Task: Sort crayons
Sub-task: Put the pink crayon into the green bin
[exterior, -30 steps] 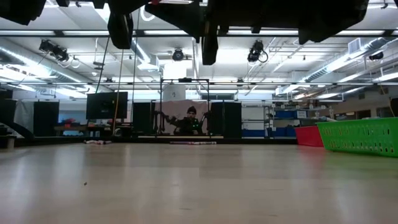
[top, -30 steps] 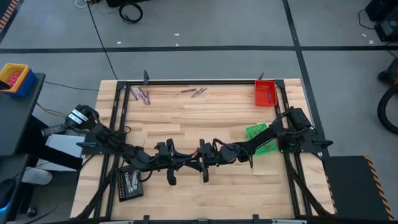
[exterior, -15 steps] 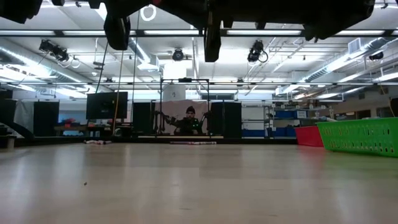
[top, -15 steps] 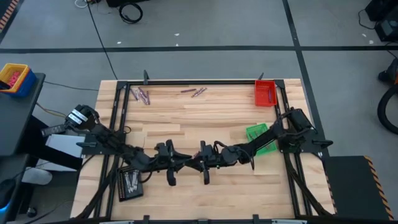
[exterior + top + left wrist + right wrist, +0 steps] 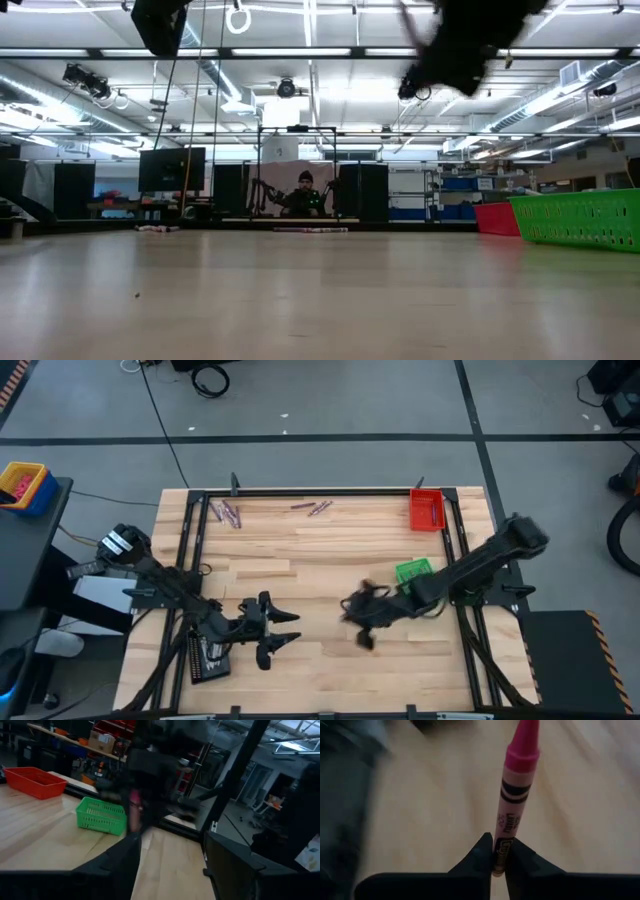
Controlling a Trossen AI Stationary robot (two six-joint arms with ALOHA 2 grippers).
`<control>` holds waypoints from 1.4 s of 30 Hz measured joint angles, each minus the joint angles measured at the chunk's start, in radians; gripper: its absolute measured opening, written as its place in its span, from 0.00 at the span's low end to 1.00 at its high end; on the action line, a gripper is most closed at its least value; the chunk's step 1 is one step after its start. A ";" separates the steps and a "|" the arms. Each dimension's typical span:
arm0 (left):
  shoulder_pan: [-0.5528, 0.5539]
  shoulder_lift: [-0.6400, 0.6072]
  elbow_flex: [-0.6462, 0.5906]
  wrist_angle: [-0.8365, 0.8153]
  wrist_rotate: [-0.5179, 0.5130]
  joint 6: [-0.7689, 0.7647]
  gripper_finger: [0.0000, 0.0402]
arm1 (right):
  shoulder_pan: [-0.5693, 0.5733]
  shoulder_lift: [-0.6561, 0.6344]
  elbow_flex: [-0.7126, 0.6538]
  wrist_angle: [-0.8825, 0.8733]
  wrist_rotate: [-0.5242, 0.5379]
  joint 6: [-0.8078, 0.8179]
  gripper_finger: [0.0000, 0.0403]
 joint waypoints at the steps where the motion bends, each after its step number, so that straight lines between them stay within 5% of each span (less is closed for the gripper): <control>1: 0.000 0.000 0.000 0.000 -0.002 0.000 0.57 | -0.004 -0.045 0.000 -0.142 0.003 0.046 0.08; 6: 0.024 0.000 0.000 -0.024 -0.023 -0.009 0.58 | -0.018 -0.202 0.000 -0.753 0.121 0.323 0.09; 10: 0.043 0.000 0.000 -0.074 -0.023 -0.118 0.58 | -0.014 -0.241 -0.031 -1.027 0.244 0.588 0.09; 24: 0.042 0.000 0.000 -0.161 -0.011 -0.244 0.58 | 0.006 -0.189 -0.336 -0.804 0.045 0.785 0.14; 34: 0.047 0.000 0.000 -0.168 -0.011 -0.244 0.58 | 0.019 -0.188 -0.283 -0.826 0.024 0.704 0.32; 37: 0.065 0.003 0.000 -0.212 -0.018 -0.269 0.58 | 0.078 -0.198 -0.178 -0.889 0.130 0.698 0.35; 42: 0.119 0.060 0.000 -0.302 -0.031 -0.422 0.58 | 0.239 -0.206 -0.059 -0.784 0.486 0.618 0.35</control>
